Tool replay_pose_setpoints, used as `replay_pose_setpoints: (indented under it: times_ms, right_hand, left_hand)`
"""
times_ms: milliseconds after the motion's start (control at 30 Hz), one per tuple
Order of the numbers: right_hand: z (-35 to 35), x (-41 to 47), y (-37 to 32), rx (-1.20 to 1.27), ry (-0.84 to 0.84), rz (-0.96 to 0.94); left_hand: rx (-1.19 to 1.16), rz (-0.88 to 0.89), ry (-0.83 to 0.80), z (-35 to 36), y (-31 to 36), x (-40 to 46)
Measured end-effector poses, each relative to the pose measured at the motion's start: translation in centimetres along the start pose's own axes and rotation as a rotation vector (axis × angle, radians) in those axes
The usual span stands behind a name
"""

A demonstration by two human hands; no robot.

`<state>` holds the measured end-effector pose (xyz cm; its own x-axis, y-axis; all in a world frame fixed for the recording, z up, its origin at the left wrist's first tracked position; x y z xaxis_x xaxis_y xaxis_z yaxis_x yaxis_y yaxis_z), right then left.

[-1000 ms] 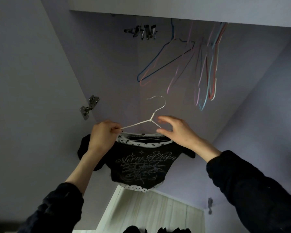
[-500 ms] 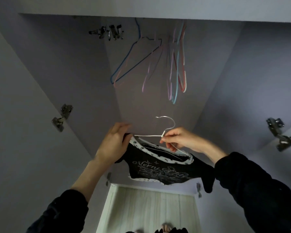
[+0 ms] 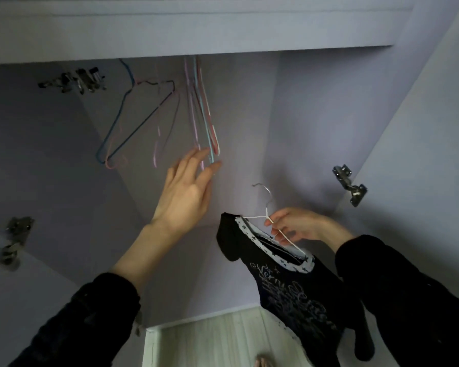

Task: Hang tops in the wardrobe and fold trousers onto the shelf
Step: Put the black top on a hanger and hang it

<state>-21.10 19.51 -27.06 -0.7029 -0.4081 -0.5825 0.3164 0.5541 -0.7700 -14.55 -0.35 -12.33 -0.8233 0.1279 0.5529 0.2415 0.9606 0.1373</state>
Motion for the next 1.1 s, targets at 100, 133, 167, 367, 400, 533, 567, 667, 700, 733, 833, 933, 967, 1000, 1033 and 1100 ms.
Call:
replay_pose_setpoints:
  times_ms: [100,133,167,367,400,533,567,667,700,733,833,933,967,1000,1033,1100]
  right_hand:
    - [-2.0,0.2,-1.7,0.095,0.080,-0.035]
    - [-2.7,0.3,-2.6,0.140,0.096,-0.052]
    - [-3.2,0.4,-3.1,0.186,0.107,-0.063]
    - [-8.3,2.2,-8.3,0.343,0.146,-0.159]
    - [-9.0,2.6,-9.2,0.359,0.152,-0.183]
    - [-12.1,4.3,-13.6,0.397,0.163,-0.281]
    - [-12.8,4.7,-14.8,0.414,0.158,-0.304]
    - [-15.3,6.0,-18.4,0.459,0.162,-0.380]
    - [-16.1,6.5,-19.3,0.476,0.168,-0.399]
    - [-16.6,7.0,-20.2,0.494,0.179,-0.417]
    - [-18.0,8.7,-21.3,0.581,0.229,-0.444]
    - [-18.7,10.2,-21.7,0.641,0.228,-0.461]
    - [-19.0,10.7,-22.0,0.661,0.232,-0.466]
    - [-19.4,11.1,-22.0,0.682,0.245,-0.465]
    - [-19.6,11.6,-22.1,0.691,0.252,-0.467]
    - [-20.1,12.5,-21.9,0.681,0.265,-0.451]
  left_hand:
    - [0.103,0.064,0.044,-0.6,1.3,2.9]
    - [0.138,0.074,0.056,-0.9,1.7,4.0]
    - [0.167,0.083,0.067,-1.1,2.1,4.8]
    - [0.313,0.119,0.170,-2.2,4.2,10.8]
    - [0.330,0.121,0.190,-2.3,4.6,11.6]
    - [0.388,0.106,0.307,-3.0,5.4,14.7]
    - [0.400,0.083,0.334,-3.1,5.3,15.3]
    - [0.456,0.045,0.368,-3.1,4.6,16.6]
    - [0.485,0.040,0.375,-3.0,4.4,16.8]
    - [0.514,0.036,0.384,-2.9,4.2,16.9]
    - [0.570,0.030,0.378,-2.7,4.0,17.1]
    - [0.615,0.021,0.385,-2.5,4.0,17.1]
    - [0.630,0.020,0.391,-2.4,3.9,17.1]
    - [0.634,0.019,0.394,-2.5,3.9,17.1]
    - [0.642,0.014,0.402,-2.4,3.8,17.0]
    - [0.647,0.005,0.416,-2.4,3.8,17.1]
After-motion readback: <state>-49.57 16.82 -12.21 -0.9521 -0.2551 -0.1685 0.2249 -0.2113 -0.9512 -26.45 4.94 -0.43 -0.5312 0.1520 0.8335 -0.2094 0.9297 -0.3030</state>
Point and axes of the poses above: each hand's wrist, its own x-axis towards the middle knuckle, its own z-axis out of the palm, y = z × x, the point moved 8 cm from there along x, towards the middle knuckle, and after that the axes turned 4 degrees about -z, right-handed, at the moved point
